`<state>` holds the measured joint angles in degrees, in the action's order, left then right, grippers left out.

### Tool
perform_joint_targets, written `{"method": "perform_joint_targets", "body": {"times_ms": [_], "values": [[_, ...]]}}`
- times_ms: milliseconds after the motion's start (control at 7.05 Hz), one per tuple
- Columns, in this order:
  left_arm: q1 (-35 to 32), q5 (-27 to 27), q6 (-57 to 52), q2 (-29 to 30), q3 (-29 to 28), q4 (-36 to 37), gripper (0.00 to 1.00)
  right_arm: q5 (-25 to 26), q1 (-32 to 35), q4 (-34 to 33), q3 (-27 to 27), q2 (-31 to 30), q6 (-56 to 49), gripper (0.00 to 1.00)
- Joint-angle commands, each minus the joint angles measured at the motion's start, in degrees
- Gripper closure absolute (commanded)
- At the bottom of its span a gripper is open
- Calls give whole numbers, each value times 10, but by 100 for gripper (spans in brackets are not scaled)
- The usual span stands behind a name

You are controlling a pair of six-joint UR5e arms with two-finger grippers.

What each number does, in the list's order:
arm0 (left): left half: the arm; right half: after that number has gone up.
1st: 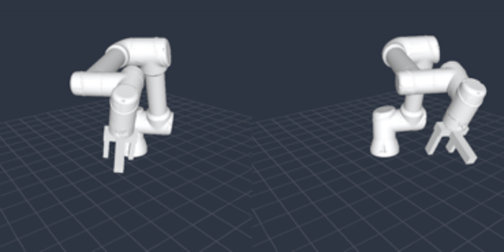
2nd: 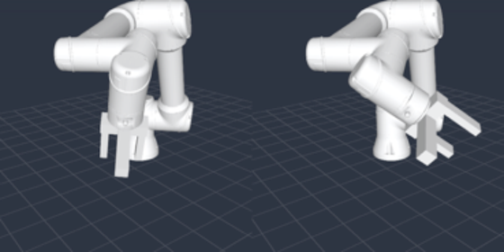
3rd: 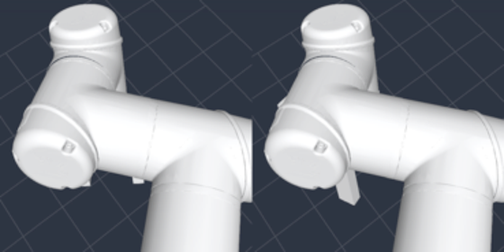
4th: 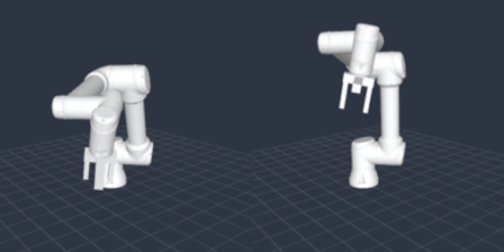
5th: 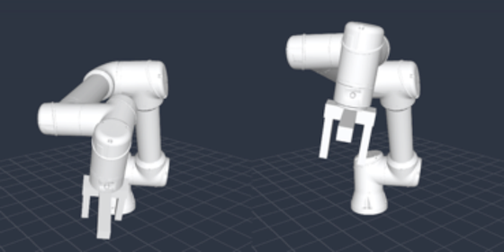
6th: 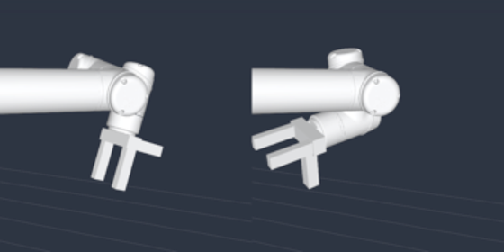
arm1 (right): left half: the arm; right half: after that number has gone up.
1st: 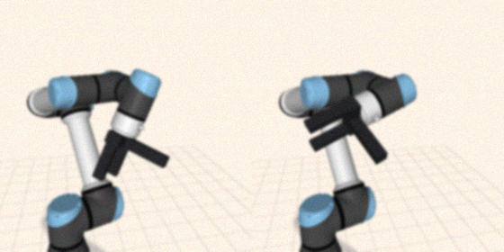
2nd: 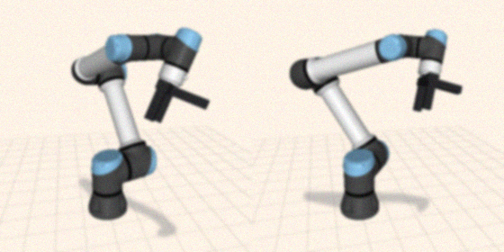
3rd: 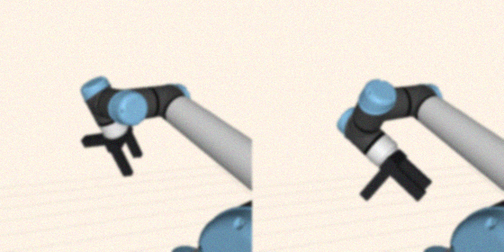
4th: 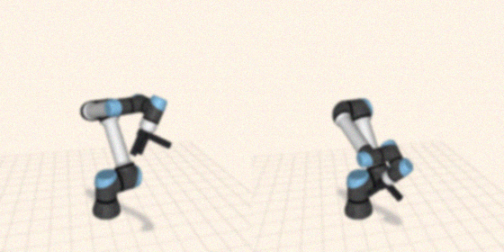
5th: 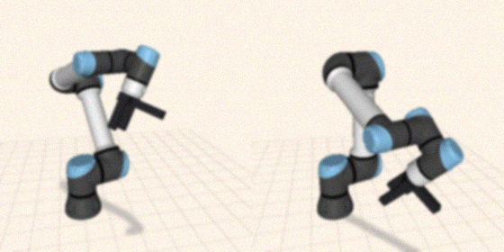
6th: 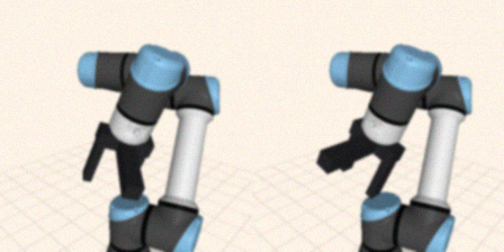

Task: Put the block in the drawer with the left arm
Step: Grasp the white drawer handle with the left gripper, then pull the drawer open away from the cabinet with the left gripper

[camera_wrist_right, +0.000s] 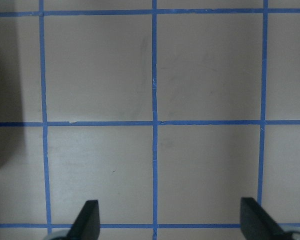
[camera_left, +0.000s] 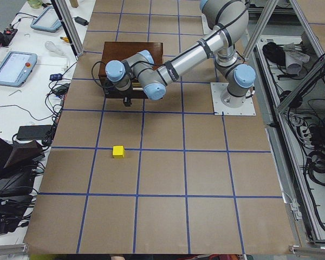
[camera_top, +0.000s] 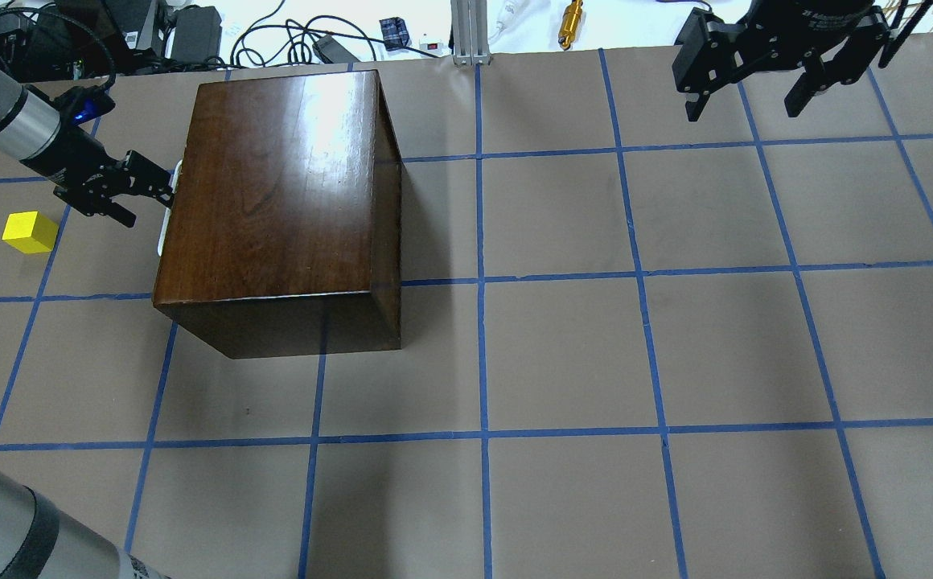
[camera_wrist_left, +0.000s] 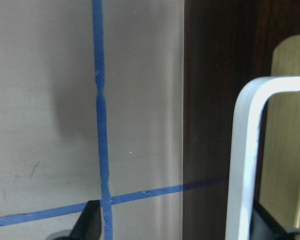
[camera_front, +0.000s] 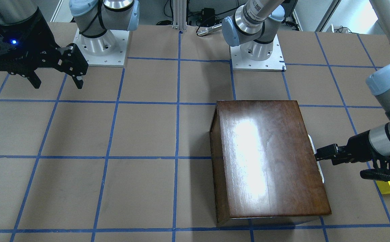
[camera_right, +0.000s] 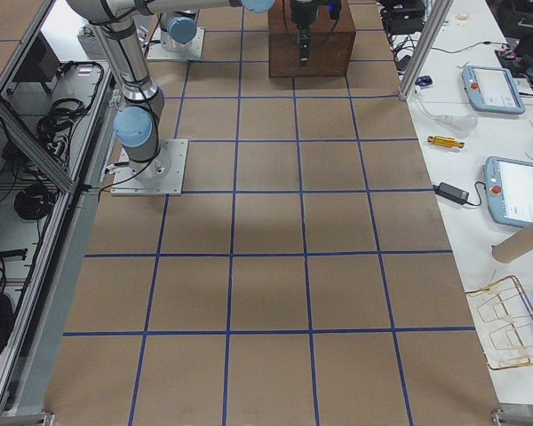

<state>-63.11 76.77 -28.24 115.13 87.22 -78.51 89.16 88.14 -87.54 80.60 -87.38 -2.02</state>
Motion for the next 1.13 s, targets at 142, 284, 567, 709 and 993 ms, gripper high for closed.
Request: {"method": "perform_joint_targets", "body": {"times_ms": [142, 284, 567, 709, 993], "values": [[1, 24, -2, 1, -4, 4, 0, 0, 0, 0, 0, -1, 0, 0], [3, 25, -2, 0, -8, 3, 0, 0, 0, 0, 0, -1, 0, 0], [25, 25, -5, 0, -10, 3, 0, 0, 0, 0, 0, 0, 0, 0], [29, 24, -5, 0, -10, 3, 0, 0, 0, 0, 0, 0, 0, 0], [47, 23, -5, 0, -10, 2, 0, 0, -1, 0, 0, 0, 0, 0]]}}
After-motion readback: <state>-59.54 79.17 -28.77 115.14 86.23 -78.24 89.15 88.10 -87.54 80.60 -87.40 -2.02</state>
